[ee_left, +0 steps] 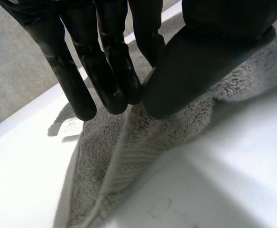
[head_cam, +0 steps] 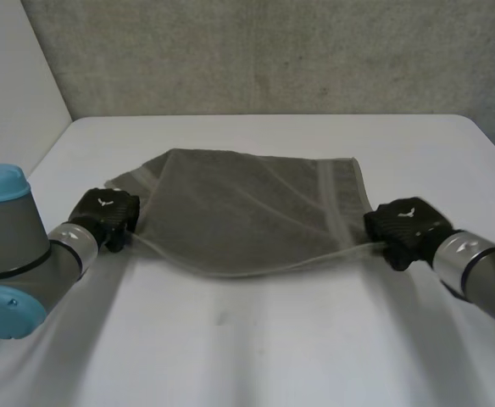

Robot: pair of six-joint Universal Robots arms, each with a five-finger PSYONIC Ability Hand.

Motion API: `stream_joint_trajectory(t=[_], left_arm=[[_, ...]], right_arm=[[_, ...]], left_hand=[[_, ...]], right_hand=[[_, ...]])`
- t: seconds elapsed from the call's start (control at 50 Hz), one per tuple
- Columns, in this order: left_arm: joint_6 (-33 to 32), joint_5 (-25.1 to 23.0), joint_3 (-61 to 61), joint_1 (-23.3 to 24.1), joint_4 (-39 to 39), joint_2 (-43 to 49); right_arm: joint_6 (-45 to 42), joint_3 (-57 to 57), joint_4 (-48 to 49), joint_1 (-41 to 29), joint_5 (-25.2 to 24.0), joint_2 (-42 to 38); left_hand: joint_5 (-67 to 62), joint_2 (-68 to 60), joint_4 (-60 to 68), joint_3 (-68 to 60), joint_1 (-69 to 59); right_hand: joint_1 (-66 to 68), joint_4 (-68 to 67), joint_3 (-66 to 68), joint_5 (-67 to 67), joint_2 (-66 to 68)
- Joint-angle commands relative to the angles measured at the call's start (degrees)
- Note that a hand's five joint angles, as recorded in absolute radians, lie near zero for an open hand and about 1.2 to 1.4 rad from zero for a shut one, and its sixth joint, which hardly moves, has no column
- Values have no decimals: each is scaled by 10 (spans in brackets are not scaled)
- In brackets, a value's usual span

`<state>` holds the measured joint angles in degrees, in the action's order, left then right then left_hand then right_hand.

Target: Fold the towel.

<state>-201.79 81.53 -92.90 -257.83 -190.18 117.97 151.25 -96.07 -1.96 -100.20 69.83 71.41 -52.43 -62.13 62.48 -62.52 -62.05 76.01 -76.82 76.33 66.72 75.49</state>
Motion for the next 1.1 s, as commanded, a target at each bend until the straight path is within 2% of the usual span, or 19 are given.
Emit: stream_joint_trajectory(t=[0.02,0.04,0.2,0.4,0.46,0.5,0.52,0.56,0.68,0.78,0.84,0.88,0.9,0.94,1.0,1.1], left_arm=[[0,-1,8,0,-6,16],[0,-1,7,0,-9,17],[0,-1,7,0,-20,32],[0,0,2,-1,-20,34],[0,1,3,-3,-21,34],[0,0,1,-9,-21,33],[0,0,1,-9,-21,33],[0,-1,-2,-12,-20,31],[1,-1,-12,-12,-10,18],[0,-11,-61,-22,0,-49],[-1,-34,-85,-28,14,-101],[0,-52,-103,-36,43,-162],[0,-52,-103,-36,43,-163],[0,-61,-112,-51,80,-239],[0,-65,-115,-61,98,-274],[0,-86,-127,-74,158,-392]], right_arm=[[4,6,-1,48,-24,28],[4,9,-1,55,-22,34],[34,14,-1,93,-39,58],[46,17,-1,110,-62,59],[45,18,-1,116,-62,58],[46,18,-1,118,-63,58],[46,18,-1,118,-63,58],[46,17,-1,118,-63,58],[45,18,-4,118,-64,58],[41,18,-14,117,-61,62],[36,18,-46,118,-71,79],[29,18,-80,121,-94,107],[29,18,-80,121,-94,107],[18,19,-102,132,-117,132],[12,18,-111,141,-124,147],[-23,4,-169,171,-143,214]], left_hand=[[69,66,-70,70,65],[123,120,-123,124,119],[174,171,-174,175,170],[164,161,-164,165,160],[134,131,-134,134,130],[5,2,-5,6,1],[4,1,-5,5,0],[-175,-178,175,-174,-179],[-176,-179,175,-175,-180],[-176,-179,175,-175,-180],[-176,-179,175,-175,-180],[-176,-179,175,-175,-180],[-176,-179,175,-175,-180],[-176,-179,175,-175,-180],[-176,-179,175,-175,-180],[-176,-179,175,-175,-180]], right_hand=[[40,-32,37,33,45],[40,-32,37,33,45],[40,-32,37,33,45],[40,-32,37,33,45],[40,-32,37,33,45],[40,-32,37,33,45],[40,-32,37,33,45],[40,-32,37,33,45],[40,-32,37,33,45],[40,-32,37,33,45],[40,-32,37,33,45],[40,-32,37,33,45],[40,-32,37,33,45],[40,-32,37,33,45],[40,-32,37,33,45],[40,-32,37,33,45]])
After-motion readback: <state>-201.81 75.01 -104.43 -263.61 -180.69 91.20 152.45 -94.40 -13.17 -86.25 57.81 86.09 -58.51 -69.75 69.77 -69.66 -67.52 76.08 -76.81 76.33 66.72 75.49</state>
